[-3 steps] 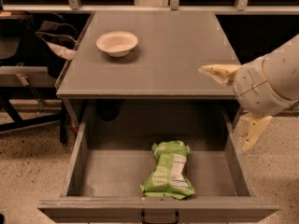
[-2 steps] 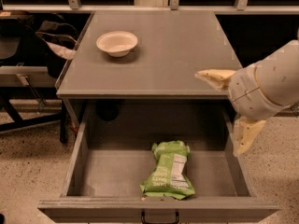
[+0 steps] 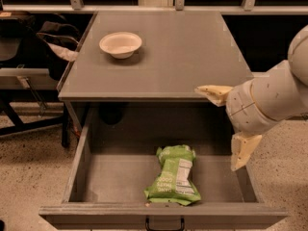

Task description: Pick green rice chip bag from top drawer and place on counter

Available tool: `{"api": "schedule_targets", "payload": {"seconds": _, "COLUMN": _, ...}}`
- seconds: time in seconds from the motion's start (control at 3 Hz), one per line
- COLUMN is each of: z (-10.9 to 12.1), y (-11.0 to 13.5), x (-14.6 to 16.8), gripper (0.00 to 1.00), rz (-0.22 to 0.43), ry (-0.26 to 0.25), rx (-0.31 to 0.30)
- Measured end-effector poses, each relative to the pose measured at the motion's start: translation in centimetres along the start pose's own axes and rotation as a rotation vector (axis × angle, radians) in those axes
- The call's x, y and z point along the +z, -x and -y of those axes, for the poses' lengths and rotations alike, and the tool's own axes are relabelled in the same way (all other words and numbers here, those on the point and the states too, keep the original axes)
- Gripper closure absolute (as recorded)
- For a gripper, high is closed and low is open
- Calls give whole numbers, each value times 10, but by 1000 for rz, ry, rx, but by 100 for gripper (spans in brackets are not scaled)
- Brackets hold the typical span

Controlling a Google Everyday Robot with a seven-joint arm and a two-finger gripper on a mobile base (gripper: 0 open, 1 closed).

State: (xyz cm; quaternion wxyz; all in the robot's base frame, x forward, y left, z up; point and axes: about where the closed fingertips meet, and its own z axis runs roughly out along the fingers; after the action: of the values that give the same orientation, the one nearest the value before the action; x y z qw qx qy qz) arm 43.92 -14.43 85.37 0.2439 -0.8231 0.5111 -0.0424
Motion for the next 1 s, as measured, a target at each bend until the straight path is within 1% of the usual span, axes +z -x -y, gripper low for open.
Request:
{"api": "schedule_targets", "payload": {"seconds": 0.33, "z": -10, "y": 0, "x": 26, "gripper": 0, "rz": 49, "ry": 34, "rx": 47}}
{"api": "schedule_targets", "payload": {"seconds": 0.67, "z": -19, "y": -4, "x": 40, "gripper": 0, "rz": 52, "ry": 17, "rx": 58}}
{"api": "schedule_targets", "payload": {"seconds": 1.0, "z": -28, "y": -10, "x": 65, "gripper": 0, "rz": 120, "ry": 17, "rx": 98}}
